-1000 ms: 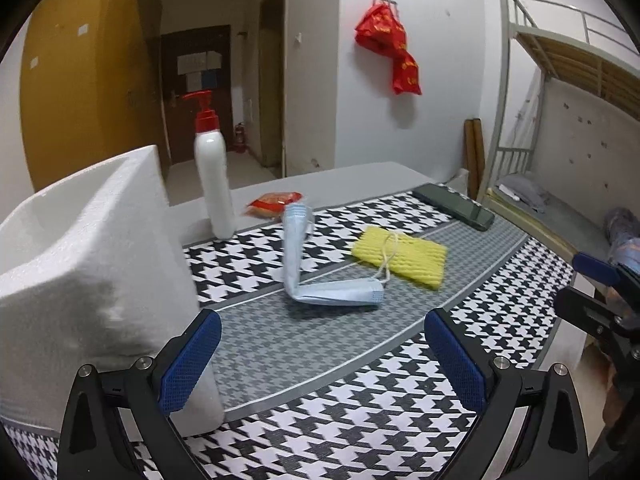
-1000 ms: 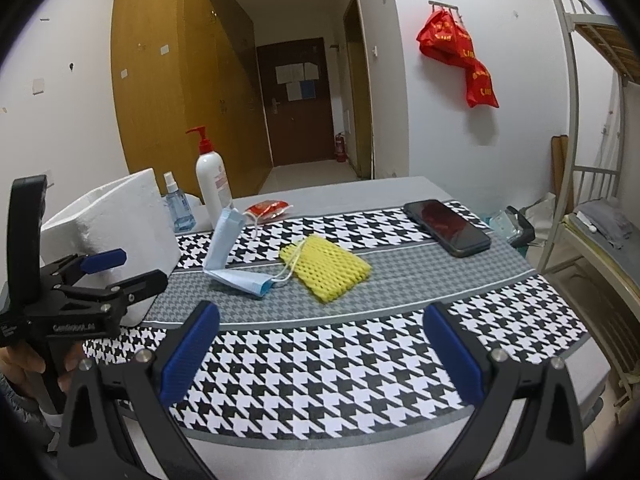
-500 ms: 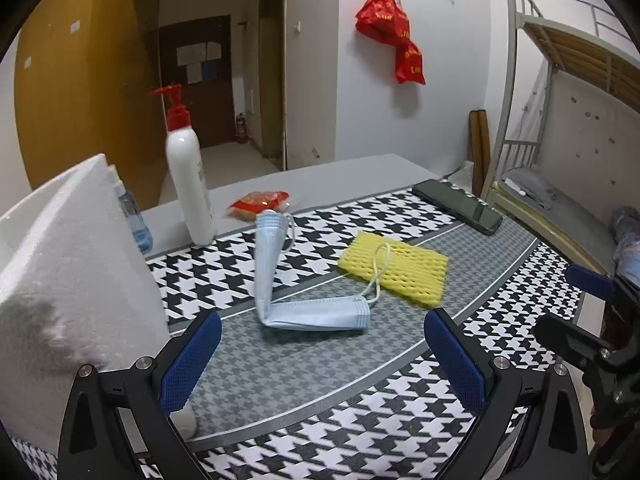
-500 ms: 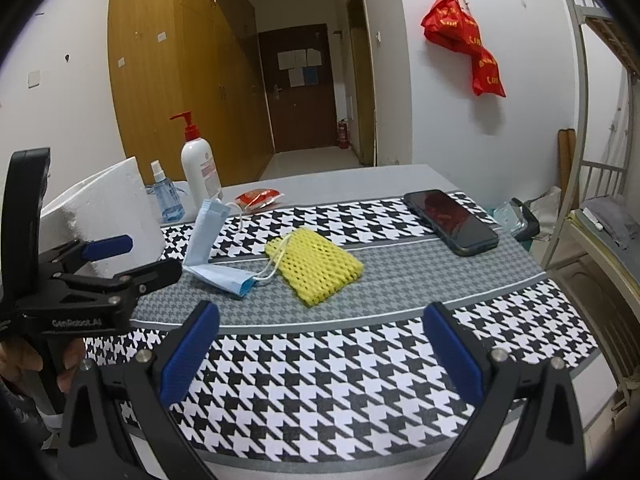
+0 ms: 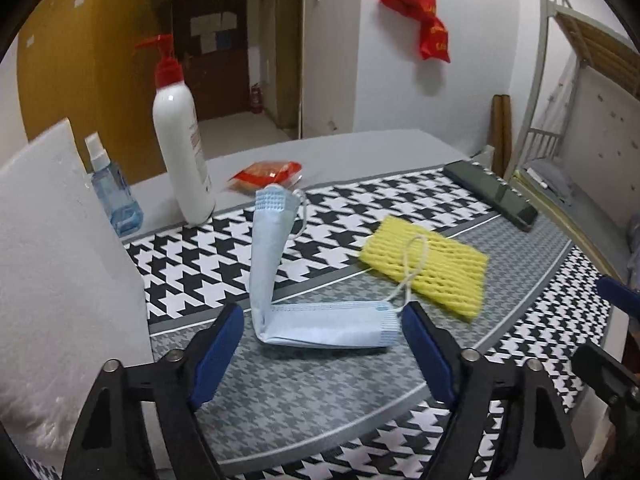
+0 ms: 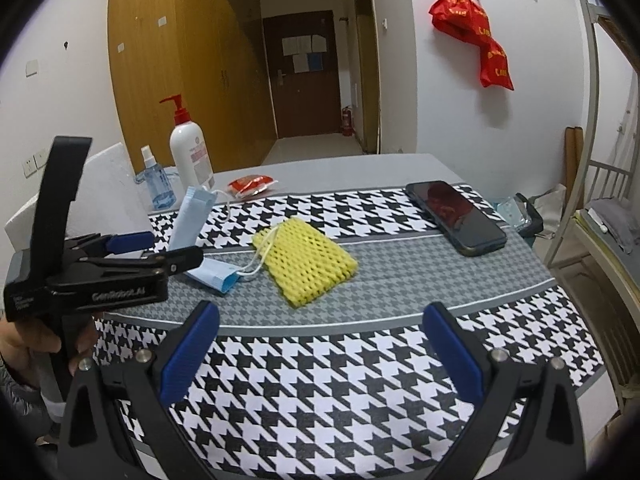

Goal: Organize soft objects
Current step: 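Close the left tool on the blue face mask and lift it, then close the right tool on the yellow foam net while the left tool holds the mask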

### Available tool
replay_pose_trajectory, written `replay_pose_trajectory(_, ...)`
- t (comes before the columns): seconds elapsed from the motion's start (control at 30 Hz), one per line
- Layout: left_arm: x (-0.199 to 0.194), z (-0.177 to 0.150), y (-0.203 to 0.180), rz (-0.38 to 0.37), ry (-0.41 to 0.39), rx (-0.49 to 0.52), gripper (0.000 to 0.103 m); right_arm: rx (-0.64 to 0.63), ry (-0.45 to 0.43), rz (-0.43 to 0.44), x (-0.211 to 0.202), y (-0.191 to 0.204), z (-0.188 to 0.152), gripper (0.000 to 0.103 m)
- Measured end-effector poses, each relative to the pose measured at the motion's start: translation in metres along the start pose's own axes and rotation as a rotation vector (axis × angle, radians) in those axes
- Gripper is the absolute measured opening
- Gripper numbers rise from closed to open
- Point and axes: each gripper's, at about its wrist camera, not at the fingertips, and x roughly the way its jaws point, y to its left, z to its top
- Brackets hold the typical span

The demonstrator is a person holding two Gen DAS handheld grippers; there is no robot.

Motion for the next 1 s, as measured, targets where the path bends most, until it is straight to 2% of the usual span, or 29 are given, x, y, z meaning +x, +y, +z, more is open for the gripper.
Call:
replay_pose_trajectory(0.3, 0.017, 0.001, 0.014, 0.024, 0.047, -0.039, 0.062, -0.023, 0.02, 0.01, 0.01, -0.001, 0.004, 0.103)
replay_pose_trajectory(0.47, 0.025, 0.001, 0.018, 0.049, 0.063, -0.037, 0.049, -0.033, 0.027, 0.021, 0.014, 0.0, 0.006, 0.103)
replay_pose_trajectory(0.57, 0.031, 0.0, 0.022, 0.059, 0.083, -0.039, 0.031, -0.044, 0.03, 0.023, 0.016, 0.002, 0.007, 0.103)
replay_pose_trajectory(0.6, 0.032, 0.0, 0.023, 0.064, 0.083, -0.043, 0.016, -0.046, 0.033, 0.023, 0.017, 0.003, 0.007, 0.103)
replay_pose_trajectory(0.63, 0.032, -0.001, 0.024, 0.075, 0.08, -0.049, 0.005, -0.047, 0.036, 0.023, 0.018, 0.003, 0.008, 0.103)
replay_pose_trajectory(1.0, 0.015, -0.004, 0.024, 0.04, 0.018, -0.014, 0.005, -0.062, 0.069, -0.003, 0.028, 0.007, 0.014, 0.103)
